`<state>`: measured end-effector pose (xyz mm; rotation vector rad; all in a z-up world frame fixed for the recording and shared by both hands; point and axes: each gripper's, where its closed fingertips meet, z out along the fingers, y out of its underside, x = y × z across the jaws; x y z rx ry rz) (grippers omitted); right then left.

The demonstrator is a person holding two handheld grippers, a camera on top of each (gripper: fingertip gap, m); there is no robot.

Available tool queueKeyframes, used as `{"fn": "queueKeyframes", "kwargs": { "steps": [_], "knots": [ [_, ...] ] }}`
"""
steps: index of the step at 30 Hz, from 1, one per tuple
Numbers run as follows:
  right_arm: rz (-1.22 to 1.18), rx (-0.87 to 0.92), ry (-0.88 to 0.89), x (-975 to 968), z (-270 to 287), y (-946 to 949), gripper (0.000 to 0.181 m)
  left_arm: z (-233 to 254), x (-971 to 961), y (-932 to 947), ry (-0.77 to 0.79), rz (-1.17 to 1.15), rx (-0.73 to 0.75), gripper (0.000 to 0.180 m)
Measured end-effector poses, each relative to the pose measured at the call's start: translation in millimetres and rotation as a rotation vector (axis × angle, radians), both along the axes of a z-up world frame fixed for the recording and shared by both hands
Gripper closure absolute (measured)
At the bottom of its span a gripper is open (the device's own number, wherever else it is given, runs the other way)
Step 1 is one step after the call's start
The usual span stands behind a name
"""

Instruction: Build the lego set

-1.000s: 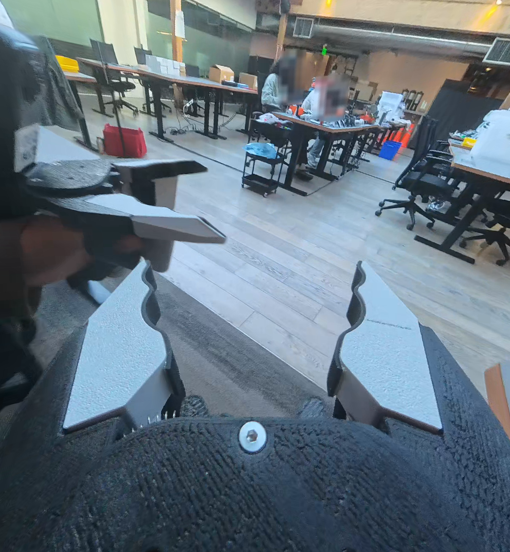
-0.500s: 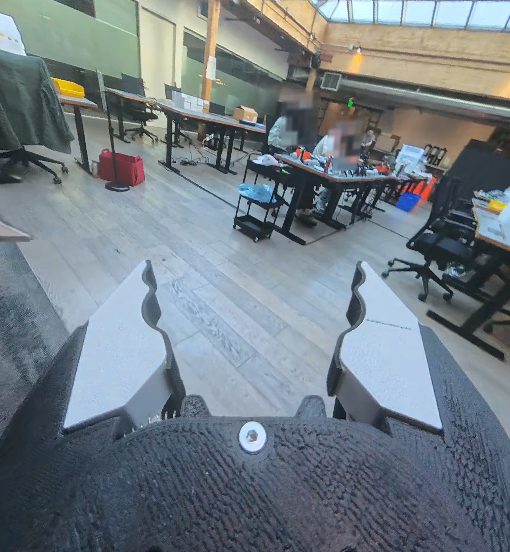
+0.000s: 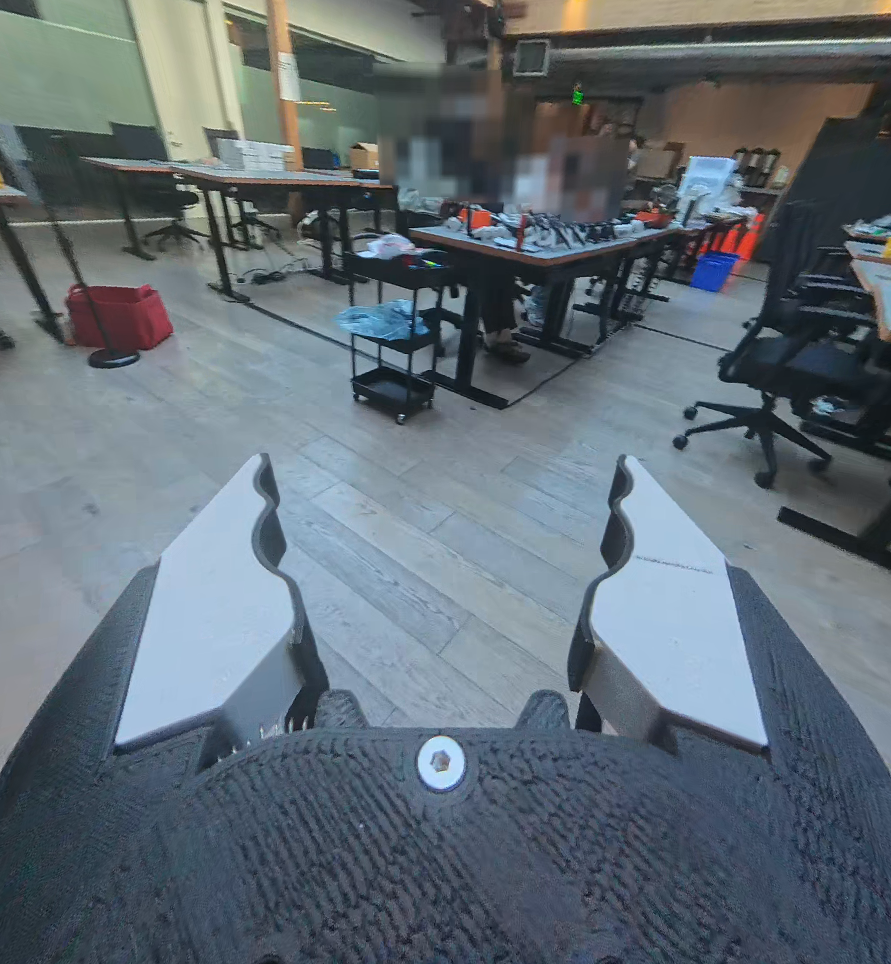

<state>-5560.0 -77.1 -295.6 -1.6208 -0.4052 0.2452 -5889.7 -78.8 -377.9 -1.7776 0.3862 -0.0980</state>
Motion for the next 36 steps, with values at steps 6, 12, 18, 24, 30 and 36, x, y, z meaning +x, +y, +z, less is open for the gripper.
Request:
{"fn": "queueKeyframes", "kwargs": {
  "steps": [6, 12, 18, 24, 30, 36],
  "knots": [
    [-0.297, -0.093, -0.076, 119.9, -23.5, 167.7, 0.061, 30.8, 113.0, 225.2, -0.113, -0.191, 0.054, 0.051],
    [-0.361, -0.086, -0.084, 201.9, -44.1, 343.0, 0.068, 18.9, 175.3, 426.8, -0.350, -0.109, -0.048, 0.053],
    [-0.254, -0.119, 0.061, 242.0, -15.0, 561.3, 0.087, 31.9, 159.2, 611.8, -0.346, 0.054, -0.050, 0.092],
    [-0.176, -0.042, 0.046, 233.6, 12.8, 786.9, 0.096, 23.6, 139.1, 776.8, -0.246, 0.163, -0.042, 0.093],
    [-0.154, 0.054, -0.019, 209.8, 1.3, 995.2, 0.105, -18.1, 127.8, 953.6, -0.066, 0.223, -0.021, 0.112],
    [-0.155, 0.054, -0.104, 212.6, 4.7, 1175.5, 0.105, 11.6, 172.1, 1177.2, -0.014, 0.110, 0.028, 0.117]
  ]
}}
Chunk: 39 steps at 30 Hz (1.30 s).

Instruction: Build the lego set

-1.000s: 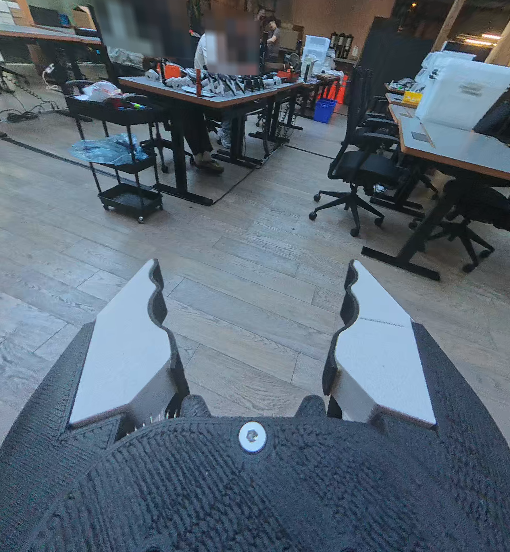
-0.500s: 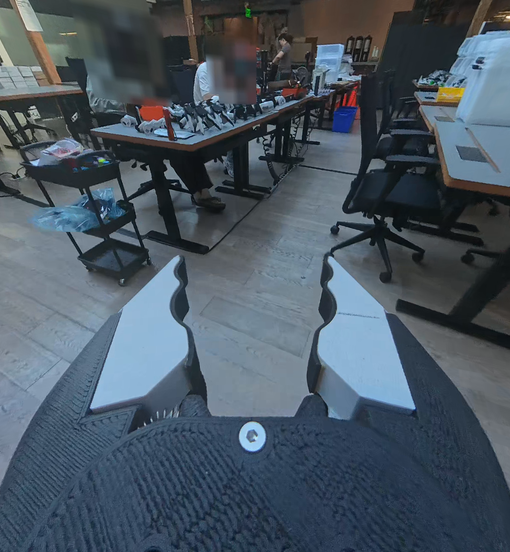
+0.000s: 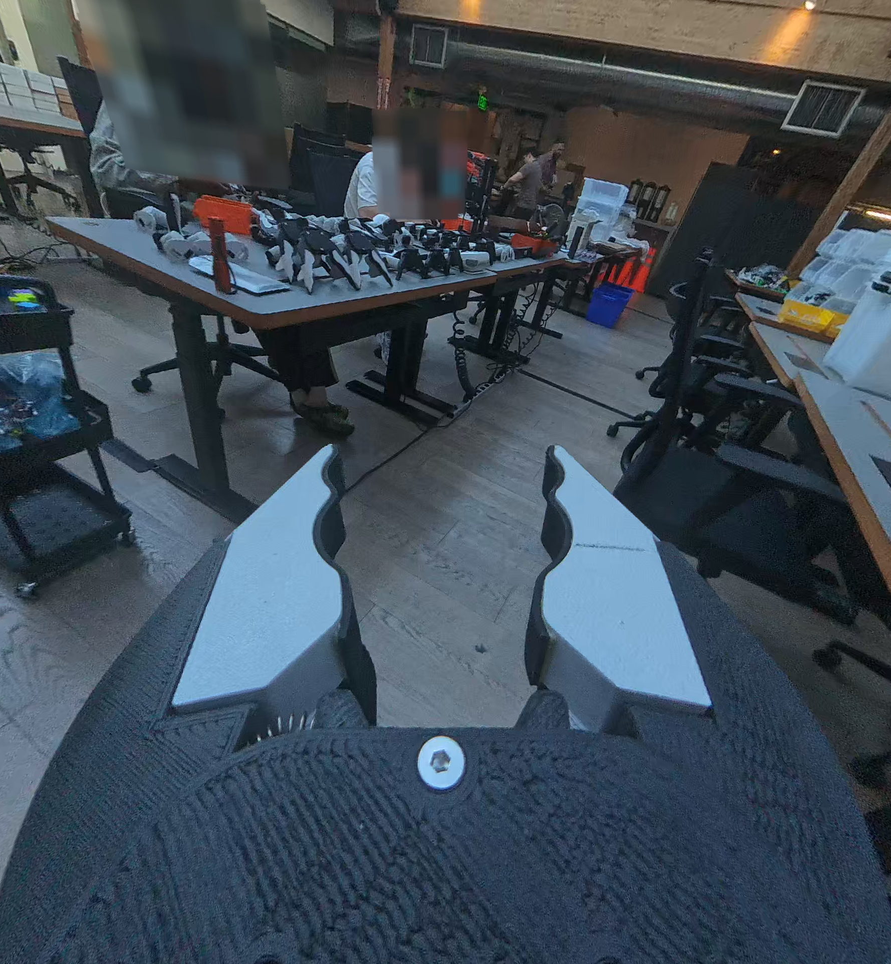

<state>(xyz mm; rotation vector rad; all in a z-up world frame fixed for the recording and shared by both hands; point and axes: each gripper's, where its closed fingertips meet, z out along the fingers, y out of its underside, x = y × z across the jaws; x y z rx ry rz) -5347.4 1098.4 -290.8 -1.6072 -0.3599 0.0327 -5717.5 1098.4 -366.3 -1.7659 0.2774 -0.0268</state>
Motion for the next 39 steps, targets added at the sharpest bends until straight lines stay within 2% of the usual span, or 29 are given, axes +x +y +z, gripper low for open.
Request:
{"fn": "queueKeyframes", "kwargs": {
  "steps": [6, 11, 14, 17, 21, 27, 30, 35, 39],
  "knots": [
    [-0.064, -0.032, 0.002, 44.2, -9.5, 165.4, 0.105, 30.8, 83.2, 222.8, -0.013, -0.170, 0.070, 0.119],
    [-0.078, -0.036, -0.014, 82.2, -34.3, 316.8, 0.107, 33.2, 132.0, 400.5, -0.024, -0.128, 0.132, 0.141],
    [-0.035, -0.053, -0.022, 93.5, -45.2, 421.8, 0.110, 31.0, 157.4, 494.8, -0.034, -0.118, 0.136, 0.147],
    [0.028, -0.107, -0.002, 93.0, -40.7, 530.1, 0.113, 31.2, 182.9, 584.6, -0.006, -0.146, 0.078, 0.150],
    [0.155, -0.062, -0.022, 75.0, -22.8, 670.9, 0.115, 40.7, 201.6, 703.1, 0.055, -0.160, 0.104, 0.156],
    [0.234, 0.039, -0.069, 55.7, -10.5, 878.1, 0.118, 25.9, 210.9, 876.8, 0.013, -0.169, 0.102, 0.155],
    [0.218, 0.054, -0.075, 61.1, -18.7, 982.3, 0.118, 17.6, 229.7, 976.8, -0.013, -0.256, 0.087, 0.144],
    [0.237, 0.019, -0.002, 72.6, -11.5, 1137.2, 0.119, 42.5, 261.9, 1161.5, 0.021, -0.340, 0.093, 0.145],
    [0.148, 0.053, -0.055, 109.9, 1.2, 1252.9, 0.119, 57.1, 305.6, 1296.3, 0.037, -0.443, 0.123, 0.151]
  ]
}}
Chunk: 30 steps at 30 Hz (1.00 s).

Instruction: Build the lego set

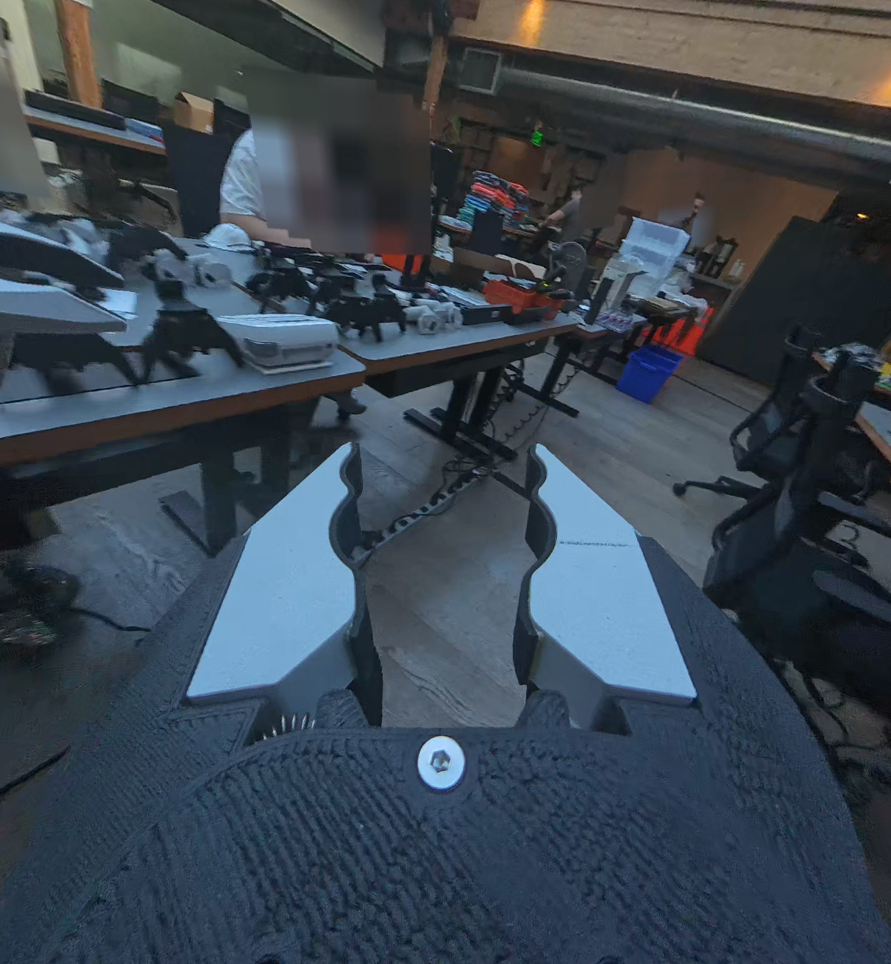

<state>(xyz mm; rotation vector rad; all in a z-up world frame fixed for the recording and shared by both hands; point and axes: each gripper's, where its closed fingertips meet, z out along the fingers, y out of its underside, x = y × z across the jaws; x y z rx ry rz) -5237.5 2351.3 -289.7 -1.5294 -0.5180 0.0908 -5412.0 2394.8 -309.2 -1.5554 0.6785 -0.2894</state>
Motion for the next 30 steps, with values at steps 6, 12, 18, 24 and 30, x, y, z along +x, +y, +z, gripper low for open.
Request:
{"fn": "queueKeyframes", "kwargs": {
  "steps": [6, 12, 18, 24, 30],
  "knots": [
    [-0.191, -0.067, -0.025, 96.9, -34.7, 162.6, 0.123, -18.1, 65.1, 202.9, -0.001, -0.030, 0.002, 0.164],
    [-0.244, -0.088, -0.012, 182.3, -63.1, 354.0, 0.124, -39.1, 124.8, 393.7, -0.005, -0.018, 0.000, 0.169],
    [-0.107, -0.063, 0.037, 200.0, -25.3, 572.7, 0.124, -18.6, 178.7, 569.2, 0.011, -0.070, -0.008, 0.156],
    [0.015, 0.045, 0.004, 191.5, 1.1, 788.9, 0.123, -38.3, 172.6, 748.2, -0.018, 0.039, -0.042, 0.137],
    [-0.046, 0.049, 0.057, 225.7, -13.7, 977.8, 0.119, -43.9, 196.9, 949.5, -0.067, 0.018, -0.044, 0.115]
  ]
}}
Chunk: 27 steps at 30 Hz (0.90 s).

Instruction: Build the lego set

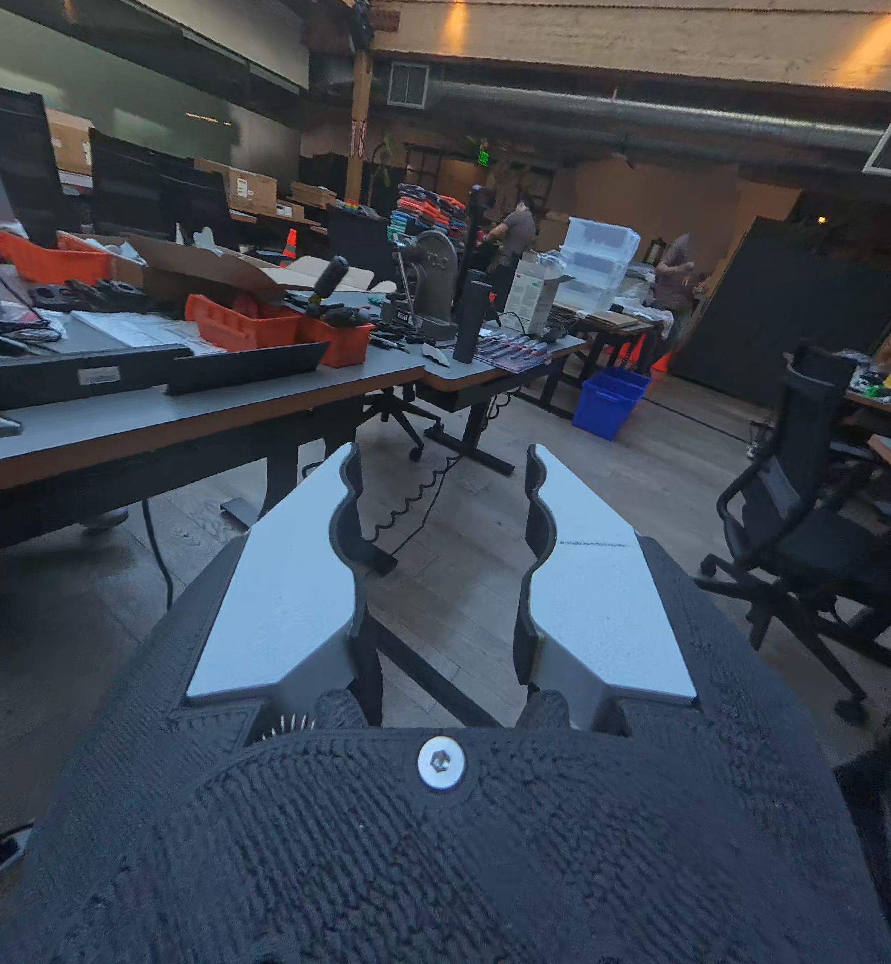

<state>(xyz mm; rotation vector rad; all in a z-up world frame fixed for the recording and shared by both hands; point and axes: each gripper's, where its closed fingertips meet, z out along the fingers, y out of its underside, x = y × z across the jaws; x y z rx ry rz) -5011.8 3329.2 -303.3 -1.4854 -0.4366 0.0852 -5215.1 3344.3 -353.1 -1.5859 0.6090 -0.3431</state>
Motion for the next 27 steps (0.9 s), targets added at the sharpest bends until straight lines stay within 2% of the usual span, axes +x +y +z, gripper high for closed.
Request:
{"fn": "queueKeyframes", "kwargs": {
  "steps": [3, 9, 12, 15, 17, 20, 24, 27],
  "knots": [
    [0.019, -0.032, 0.025, 19.9, 9.7, 74.8, 0.115, 25.9, 36.4, 99.5, -0.045, -0.085, -0.009, 0.109],
    [-0.106, -0.023, 0.000, 101.3, 15.1, 219.8, 0.115, 52.9, 135.3, 290.7, -0.072, -0.238, 0.030, 0.100],
    [-0.179, -0.050, -0.054, 149.9, -4.3, 291.8, 0.115, 51.8, 191.0, 383.2, -0.102, -0.297, 0.026, 0.093],
    [-0.228, -0.094, -0.053, 198.9, -30.9, 373.9, 0.115, 37.7, 243.8, 468.1, -0.162, -0.356, -0.047, 0.089],
    [-0.224, -0.122, 0.000, 226.3, -39.2, 433.9, 0.115, 29.4, 271.2, 523.1, -0.209, -0.358, -0.109, 0.087],
    [-0.174, -0.150, 0.063, 260.7, -21.7, 532.6, 0.115, 30.2, 305.5, 599.8, -0.248, -0.364, -0.200, 0.086],
    [-0.108, -0.134, 0.052, 289.7, 1.2, 661.8, 0.113, 33.4, 325.6, 706.0, -0.174, -0.329, -0.179, 0.086],
    [-0.045, -0.106, 0.041, 296.7, 16.8, 758.9, 0.112, 29.7, 321.2, 783.7, -0.178, -0.266, -0.173, 0.086]
  ]
}}
